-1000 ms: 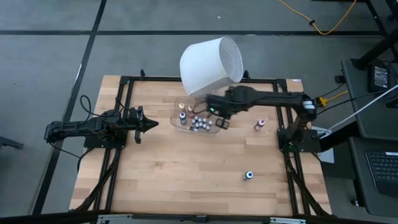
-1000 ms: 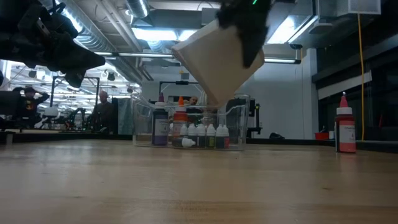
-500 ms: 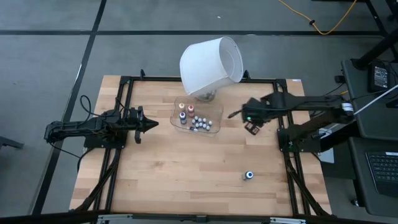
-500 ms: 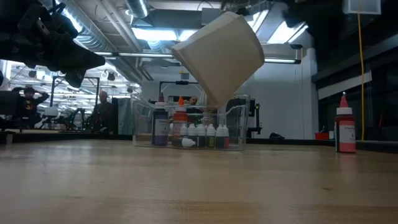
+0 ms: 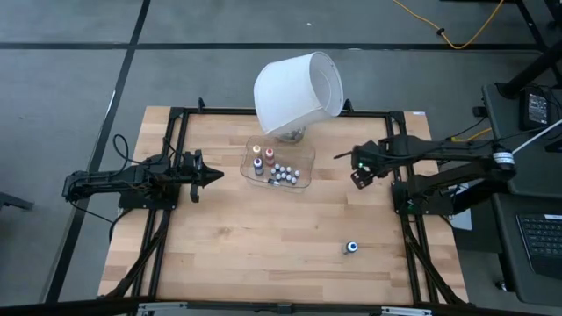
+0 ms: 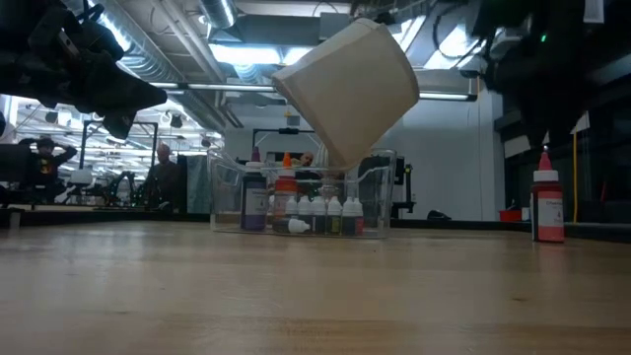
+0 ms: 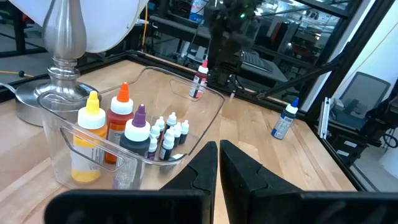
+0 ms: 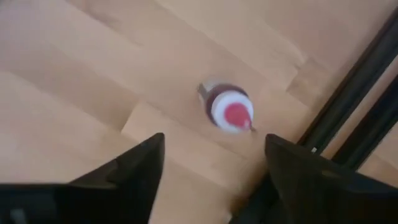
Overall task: Pick & Place food coloring
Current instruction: Put the big pink food coloring bottle into the container
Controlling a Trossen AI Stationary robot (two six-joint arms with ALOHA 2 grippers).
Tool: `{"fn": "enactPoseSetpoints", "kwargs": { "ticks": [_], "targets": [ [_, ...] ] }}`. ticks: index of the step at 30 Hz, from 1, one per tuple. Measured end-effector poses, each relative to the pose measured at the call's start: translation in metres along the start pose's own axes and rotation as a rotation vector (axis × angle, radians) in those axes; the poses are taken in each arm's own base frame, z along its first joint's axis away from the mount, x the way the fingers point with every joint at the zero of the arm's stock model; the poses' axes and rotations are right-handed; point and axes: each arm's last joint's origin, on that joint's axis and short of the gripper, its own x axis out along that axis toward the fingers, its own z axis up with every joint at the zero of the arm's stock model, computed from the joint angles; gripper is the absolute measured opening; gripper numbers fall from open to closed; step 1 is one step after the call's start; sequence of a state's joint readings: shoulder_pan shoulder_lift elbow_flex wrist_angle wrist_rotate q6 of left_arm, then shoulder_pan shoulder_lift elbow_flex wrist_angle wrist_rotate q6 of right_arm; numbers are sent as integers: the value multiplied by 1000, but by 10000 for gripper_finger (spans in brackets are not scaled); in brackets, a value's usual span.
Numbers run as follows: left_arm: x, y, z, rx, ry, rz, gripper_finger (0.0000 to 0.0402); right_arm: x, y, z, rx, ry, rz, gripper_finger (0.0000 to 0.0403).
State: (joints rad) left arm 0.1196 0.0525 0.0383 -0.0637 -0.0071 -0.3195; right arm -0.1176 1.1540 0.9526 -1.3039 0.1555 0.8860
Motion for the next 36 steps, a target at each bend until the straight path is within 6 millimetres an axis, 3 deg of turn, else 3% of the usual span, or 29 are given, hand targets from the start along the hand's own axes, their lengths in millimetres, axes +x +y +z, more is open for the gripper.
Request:
{"fn": "enactPoseSetpoints", "kwargs": {
  "ticks": [6,17,32,36],
  "targets": [
    [0,0,0,0,0,0,15,30,-4,8,61,17,-27,300],
    [0,0,0,0,0,0,15,57,-15,8,56,67,-64,245],
    [0,0,0,0,0,0,15,58,-10,16,0,22,20,128],
    [0,0,0,0,0,0,15,58,-10,16,-6,27,23,116]
  ]
}}
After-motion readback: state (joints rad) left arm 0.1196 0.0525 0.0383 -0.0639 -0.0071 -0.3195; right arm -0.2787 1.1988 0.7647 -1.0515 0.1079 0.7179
